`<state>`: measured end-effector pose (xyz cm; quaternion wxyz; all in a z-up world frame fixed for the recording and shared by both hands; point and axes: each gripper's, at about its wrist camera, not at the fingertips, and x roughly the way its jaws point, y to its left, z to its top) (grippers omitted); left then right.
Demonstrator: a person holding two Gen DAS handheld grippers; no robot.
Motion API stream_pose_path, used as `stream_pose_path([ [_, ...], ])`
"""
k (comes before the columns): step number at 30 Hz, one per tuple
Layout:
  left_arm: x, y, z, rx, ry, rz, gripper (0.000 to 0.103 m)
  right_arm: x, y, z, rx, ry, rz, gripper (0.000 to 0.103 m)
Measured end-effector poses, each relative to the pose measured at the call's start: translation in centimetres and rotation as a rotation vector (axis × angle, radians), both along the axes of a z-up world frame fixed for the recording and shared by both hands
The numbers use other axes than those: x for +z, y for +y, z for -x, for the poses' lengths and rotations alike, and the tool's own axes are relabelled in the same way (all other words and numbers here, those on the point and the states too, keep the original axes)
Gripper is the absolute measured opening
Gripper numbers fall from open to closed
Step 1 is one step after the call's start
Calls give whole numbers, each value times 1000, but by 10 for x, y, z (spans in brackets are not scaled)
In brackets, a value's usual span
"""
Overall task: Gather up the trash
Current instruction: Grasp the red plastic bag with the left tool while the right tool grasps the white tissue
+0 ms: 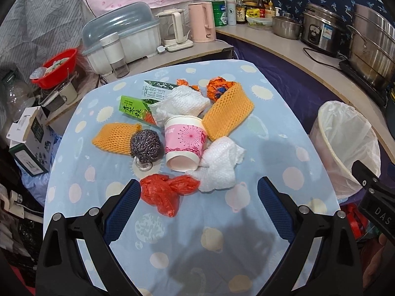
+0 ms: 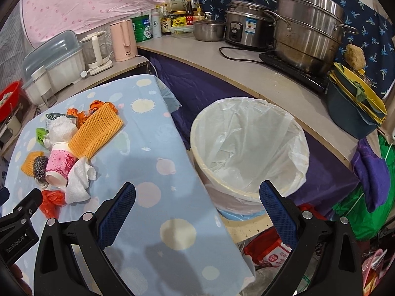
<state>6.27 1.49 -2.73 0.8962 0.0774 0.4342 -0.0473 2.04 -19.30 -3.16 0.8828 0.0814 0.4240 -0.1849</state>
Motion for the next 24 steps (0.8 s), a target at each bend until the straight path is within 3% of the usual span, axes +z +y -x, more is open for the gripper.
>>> stream_pose_path([
  [3,-7,12,-9,10,-18,3,92,-8,10,-10,24,-6,-18,96],
  [8,-27,41,-31,24,48,33,92,-26,35,-29,87,5,-54,96],
  [17,-51,90,-51,84,73,59,92,-48,91,-73,219,38,-79,95],
  [24,-66,107,-55,96,99,89,92,-67,122,-105,282,83,-101,74],
])
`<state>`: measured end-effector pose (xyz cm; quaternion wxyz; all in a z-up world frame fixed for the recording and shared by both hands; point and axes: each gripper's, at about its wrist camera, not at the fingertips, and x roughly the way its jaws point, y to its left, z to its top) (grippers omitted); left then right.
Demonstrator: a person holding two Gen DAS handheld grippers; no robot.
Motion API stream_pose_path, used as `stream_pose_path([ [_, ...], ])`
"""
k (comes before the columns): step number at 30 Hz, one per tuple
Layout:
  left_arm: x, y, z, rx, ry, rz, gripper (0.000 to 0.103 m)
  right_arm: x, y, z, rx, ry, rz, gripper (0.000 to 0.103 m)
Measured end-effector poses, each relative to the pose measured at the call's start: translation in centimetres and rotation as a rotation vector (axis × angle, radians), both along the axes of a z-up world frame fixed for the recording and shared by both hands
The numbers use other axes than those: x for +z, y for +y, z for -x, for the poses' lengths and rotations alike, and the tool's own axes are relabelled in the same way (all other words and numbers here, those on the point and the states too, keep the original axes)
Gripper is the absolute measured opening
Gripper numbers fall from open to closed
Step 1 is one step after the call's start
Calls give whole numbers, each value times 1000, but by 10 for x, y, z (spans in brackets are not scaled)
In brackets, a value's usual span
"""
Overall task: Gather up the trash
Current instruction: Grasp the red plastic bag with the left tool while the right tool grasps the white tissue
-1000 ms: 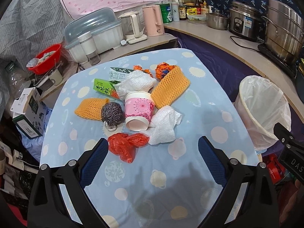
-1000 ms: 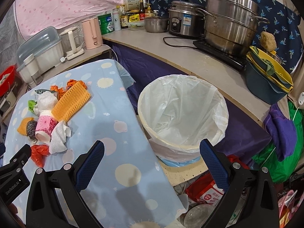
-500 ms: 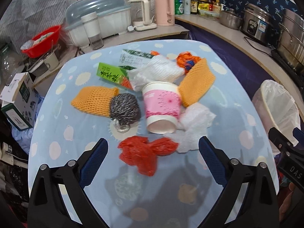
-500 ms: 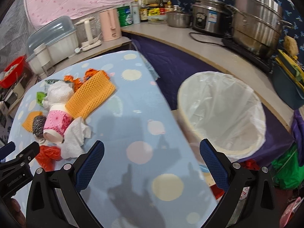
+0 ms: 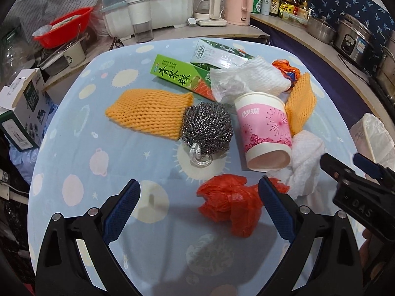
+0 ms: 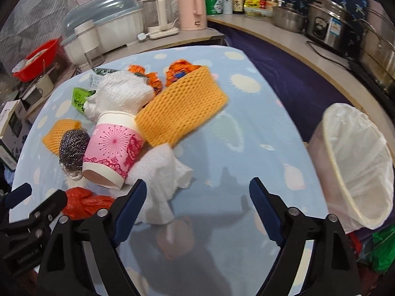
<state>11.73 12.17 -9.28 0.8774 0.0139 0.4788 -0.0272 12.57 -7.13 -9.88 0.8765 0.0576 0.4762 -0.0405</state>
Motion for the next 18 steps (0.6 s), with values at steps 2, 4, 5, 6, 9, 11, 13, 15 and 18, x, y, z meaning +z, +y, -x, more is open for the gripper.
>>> stream_pose_path([
  [2,-4,1,-2,-1,10,11,92,-7,2,-6,4,22,-11,68],
  [4,-8,2,-4,-2,19,23,92,-13,3,-10,7,37,-24,59],
  [5,-10,2,-6,-2,25,30,92,-16,4,-11,8,44,-28,56],
  [6,-12,2,-7,-2,29,35,92,-18,3,-12,10,51,-34,51],
  [9,-17,3,-11,-1,34,53,92,-24,3,-15,20,64,-64,35],
  [11,-18,2,-12,-4,33,66,90,-26,4,-16,31,66,-81,25],
  [13,-20,1,-13,-13,43,88,86,-26,5,-15,38,65,-80,15],
  [15,-23,0,-14,-24,61,107,76,-25,6,-13,43,61,-72,9],
  [18,-24,-2,-13,-40,80,132,64,-19,3,-7,36,46,-71,6],
])
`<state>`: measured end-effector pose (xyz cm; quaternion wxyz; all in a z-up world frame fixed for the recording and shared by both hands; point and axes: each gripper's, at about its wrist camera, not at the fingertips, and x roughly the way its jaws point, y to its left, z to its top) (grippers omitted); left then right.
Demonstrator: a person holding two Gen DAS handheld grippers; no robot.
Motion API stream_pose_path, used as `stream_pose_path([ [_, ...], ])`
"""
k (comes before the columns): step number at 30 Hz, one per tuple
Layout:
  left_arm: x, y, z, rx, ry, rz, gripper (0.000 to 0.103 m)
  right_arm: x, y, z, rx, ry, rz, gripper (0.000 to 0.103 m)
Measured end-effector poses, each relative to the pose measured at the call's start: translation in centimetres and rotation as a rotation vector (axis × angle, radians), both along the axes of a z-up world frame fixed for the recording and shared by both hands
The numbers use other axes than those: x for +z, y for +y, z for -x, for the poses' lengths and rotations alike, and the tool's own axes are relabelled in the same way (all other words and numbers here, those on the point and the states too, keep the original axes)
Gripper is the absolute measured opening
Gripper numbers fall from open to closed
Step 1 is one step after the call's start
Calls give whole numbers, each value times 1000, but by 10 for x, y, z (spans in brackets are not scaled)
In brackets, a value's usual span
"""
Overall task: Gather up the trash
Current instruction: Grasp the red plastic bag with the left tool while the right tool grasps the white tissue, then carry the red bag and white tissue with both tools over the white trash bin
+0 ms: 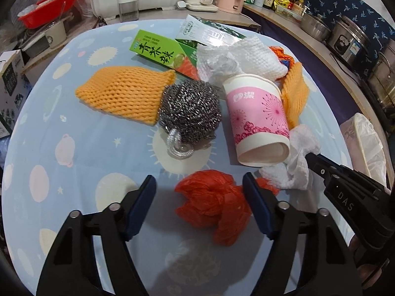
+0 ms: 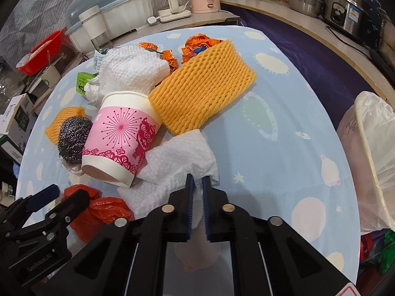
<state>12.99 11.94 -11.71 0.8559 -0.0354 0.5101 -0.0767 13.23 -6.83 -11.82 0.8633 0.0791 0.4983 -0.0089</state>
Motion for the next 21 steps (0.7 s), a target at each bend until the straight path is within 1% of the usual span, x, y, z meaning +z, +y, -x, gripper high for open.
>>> stream_pose_path([
  [1,1,-1,2,-5,-2,7,61,2,-3,4,-6,-6,-3,6],
  [3,3,-3,5,-18,-4,15,50,6,-8,8,-19,-10,-7,5],
  [9,4,-10,16,-56,2,34,37,20,-31,32,-71,-33,-19,5],
  [13,10,-15,26,-80,-3,36,34,28,-43,48,-100,-46,-23,5],
  [16,17,-22,36,-105,-16,22,31,34,-53,60,-121,-62,-26,5],
  [18,21,-27,41,-122,-14,16,23,38,-60,67,-138,-73,-29,5],
  [21,28,-36,47,-145,-15,15,23,46,-72,78,-163,-97,-36,5],
])
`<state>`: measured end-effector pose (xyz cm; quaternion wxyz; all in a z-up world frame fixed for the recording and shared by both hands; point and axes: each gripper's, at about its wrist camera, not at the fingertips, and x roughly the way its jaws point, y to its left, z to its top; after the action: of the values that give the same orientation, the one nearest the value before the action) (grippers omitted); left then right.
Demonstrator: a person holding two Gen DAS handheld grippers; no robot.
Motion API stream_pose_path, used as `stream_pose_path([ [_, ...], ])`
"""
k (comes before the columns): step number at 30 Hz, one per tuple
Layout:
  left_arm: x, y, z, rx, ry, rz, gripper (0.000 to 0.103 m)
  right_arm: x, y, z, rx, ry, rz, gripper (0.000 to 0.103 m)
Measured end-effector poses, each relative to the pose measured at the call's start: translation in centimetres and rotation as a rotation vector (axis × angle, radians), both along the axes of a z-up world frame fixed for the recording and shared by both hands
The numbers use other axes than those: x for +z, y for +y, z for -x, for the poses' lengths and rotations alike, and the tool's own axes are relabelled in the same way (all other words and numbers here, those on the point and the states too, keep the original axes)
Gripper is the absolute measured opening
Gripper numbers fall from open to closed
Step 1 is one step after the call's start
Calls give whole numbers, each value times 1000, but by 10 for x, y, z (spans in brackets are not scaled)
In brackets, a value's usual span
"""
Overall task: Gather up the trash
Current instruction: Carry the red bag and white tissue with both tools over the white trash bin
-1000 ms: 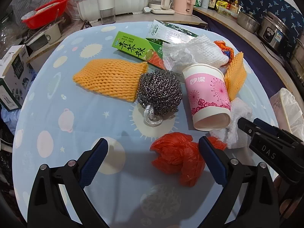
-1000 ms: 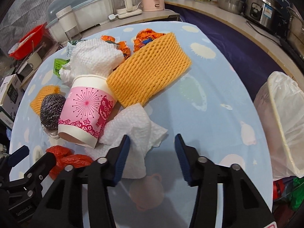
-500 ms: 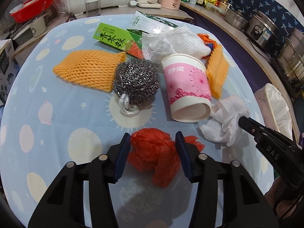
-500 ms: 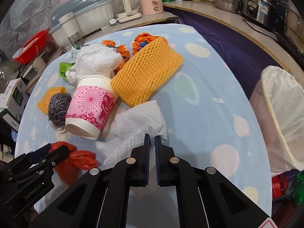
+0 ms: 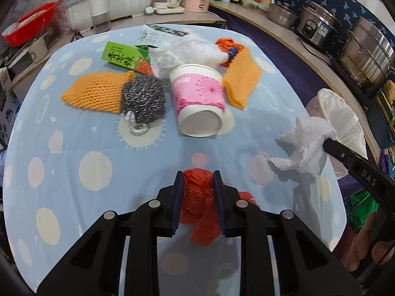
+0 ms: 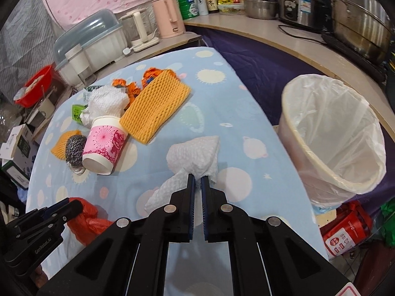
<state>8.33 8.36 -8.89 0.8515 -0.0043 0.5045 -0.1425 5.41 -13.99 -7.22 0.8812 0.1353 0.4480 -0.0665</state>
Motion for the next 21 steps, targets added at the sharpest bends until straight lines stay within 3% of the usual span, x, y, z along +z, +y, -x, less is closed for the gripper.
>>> stream_pose_path([
  [12,39,-52,20,-123,-93,-21,21,37,-52,37,-117,-98,-5,5],
  [21,69,-110,21,-242,-148,44,21,61,-100,60,-229,-161,9,5],
])
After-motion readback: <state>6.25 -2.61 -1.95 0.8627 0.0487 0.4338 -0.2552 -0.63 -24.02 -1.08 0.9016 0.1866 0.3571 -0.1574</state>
